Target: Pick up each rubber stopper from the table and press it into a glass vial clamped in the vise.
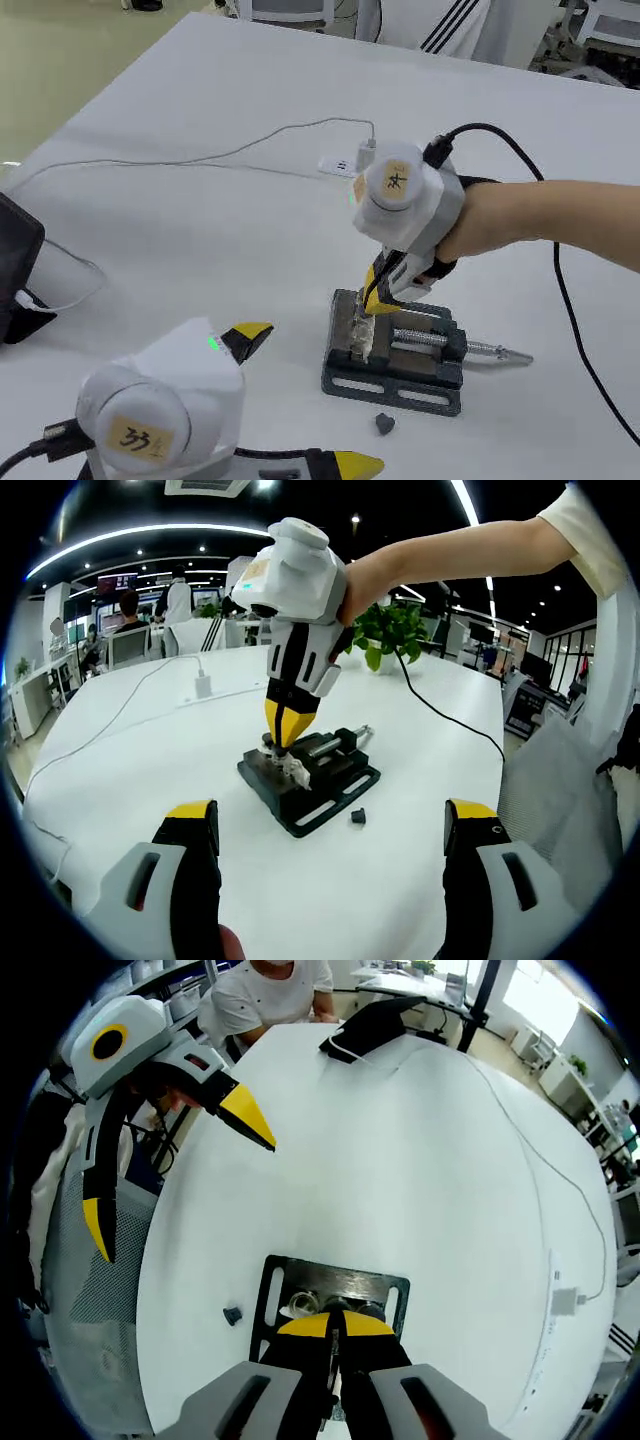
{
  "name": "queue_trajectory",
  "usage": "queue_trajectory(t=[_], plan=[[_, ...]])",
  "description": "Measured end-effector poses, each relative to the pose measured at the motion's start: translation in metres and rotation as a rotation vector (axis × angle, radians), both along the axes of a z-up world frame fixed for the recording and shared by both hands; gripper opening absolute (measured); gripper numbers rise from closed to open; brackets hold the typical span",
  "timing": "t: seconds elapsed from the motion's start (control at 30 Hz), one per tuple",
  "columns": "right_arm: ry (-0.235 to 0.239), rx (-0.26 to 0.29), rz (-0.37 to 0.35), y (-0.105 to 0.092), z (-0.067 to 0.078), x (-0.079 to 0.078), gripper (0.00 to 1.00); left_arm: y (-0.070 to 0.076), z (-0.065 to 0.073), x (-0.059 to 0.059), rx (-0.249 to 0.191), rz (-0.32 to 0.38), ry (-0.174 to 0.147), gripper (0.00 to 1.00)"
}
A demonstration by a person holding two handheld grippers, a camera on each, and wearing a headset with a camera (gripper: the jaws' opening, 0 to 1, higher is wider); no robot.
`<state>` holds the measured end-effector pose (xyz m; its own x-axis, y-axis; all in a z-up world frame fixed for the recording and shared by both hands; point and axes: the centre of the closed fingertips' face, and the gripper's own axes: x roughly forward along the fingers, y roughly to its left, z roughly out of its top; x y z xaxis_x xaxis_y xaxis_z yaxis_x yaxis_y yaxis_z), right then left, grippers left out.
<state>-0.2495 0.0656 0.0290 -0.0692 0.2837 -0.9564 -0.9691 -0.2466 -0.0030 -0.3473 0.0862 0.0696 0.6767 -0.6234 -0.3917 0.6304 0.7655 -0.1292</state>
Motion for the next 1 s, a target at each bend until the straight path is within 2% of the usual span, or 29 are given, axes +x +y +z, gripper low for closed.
queue_trajectory(t=[0.37,0.47,0.53,0.6,0.7,0.83,0.87,0.97,1.0], plan=[[-0.051,0.072,-0.019,0.001,0.001,0.001,0.00,0.002,0.003,0.001,0.024,-0.002,-0.003,0.92],[-0.044,0.086,-0.031,-0.003,0.003,0.000,0.08,0.003,0.004,0.003,0.023,0.003,-0.005,0.92],[-0.034,0.109,-0.049,-0.005,0.005,-0.004,0.19,0.004,0.003,0.003,0.024,0.006,-0.006,0.92],[-0.049,0.153,-0.082,-0.005,0.008,-0.004,0.22,0.004,0.003,0.002,0.023,0.007,-0.007,0.92],[-0.031,0.214,-0.139,-0.005,0.012,-0.013,0.29,0.004,0.003,0.002,0.024,0.006,-0.007,0.92],[-0.050,0.283,-0.224,-0.009,0.017,-0.017,0.36,0.007,0.002,0.001,0.030,0.002,-0.009,0.93],[-0.043,0.321,-0.268,-0.009,0.019,-0.019,0.36,0.007,0.002,0.001,0.031,0.000,-0.010,0.93],[-0.033,0.382,-0.337,-0.014,0.023,-0.026,0.36,0.010,0.002,0.002,0.037,-0.005,-0.013,0.93],[-0.036,0.383,-0.351,-0.017,0.023,-0.027,0.36,0.010,0.002,0.002,0.039,-0.007,-0.013,0.93]])
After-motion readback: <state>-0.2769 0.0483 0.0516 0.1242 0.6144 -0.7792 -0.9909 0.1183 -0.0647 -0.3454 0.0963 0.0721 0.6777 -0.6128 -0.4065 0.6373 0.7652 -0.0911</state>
